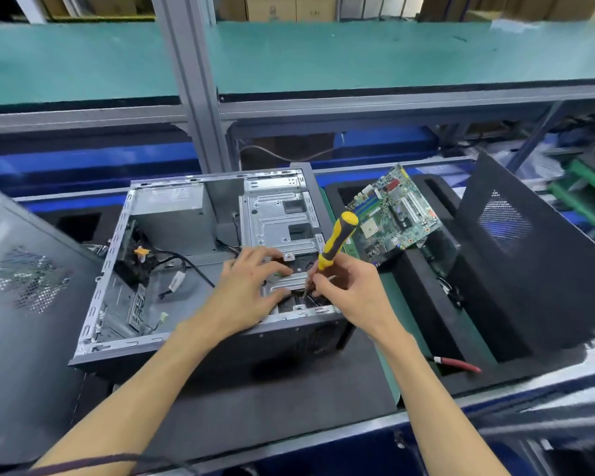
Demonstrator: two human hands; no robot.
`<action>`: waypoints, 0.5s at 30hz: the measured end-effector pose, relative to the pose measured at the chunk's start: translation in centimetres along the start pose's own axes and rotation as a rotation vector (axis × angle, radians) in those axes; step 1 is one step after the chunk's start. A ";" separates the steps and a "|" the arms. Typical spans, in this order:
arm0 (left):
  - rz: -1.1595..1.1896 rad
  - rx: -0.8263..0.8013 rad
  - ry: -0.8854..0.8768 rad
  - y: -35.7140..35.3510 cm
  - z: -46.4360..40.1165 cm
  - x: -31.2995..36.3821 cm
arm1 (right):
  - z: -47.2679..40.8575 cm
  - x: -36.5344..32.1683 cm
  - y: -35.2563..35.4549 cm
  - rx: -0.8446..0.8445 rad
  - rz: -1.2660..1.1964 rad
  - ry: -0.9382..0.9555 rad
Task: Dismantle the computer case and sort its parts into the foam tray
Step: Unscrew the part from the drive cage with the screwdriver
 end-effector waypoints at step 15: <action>0.041 0.003 -0.034 -0.2 -0.2 -0.7 | 0.6 -1.2 -0.7 -0.050 0.032 -0.003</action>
Point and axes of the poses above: each hand's wrist, its own z-axis away from the middle knuckle, its own y-axis out of the back of the hand, x = y × z, the point moved 9 cm from there along -z, towards the middle knuckle, and after that the axes turned 1 degree about -z, right-handed, at the moved point
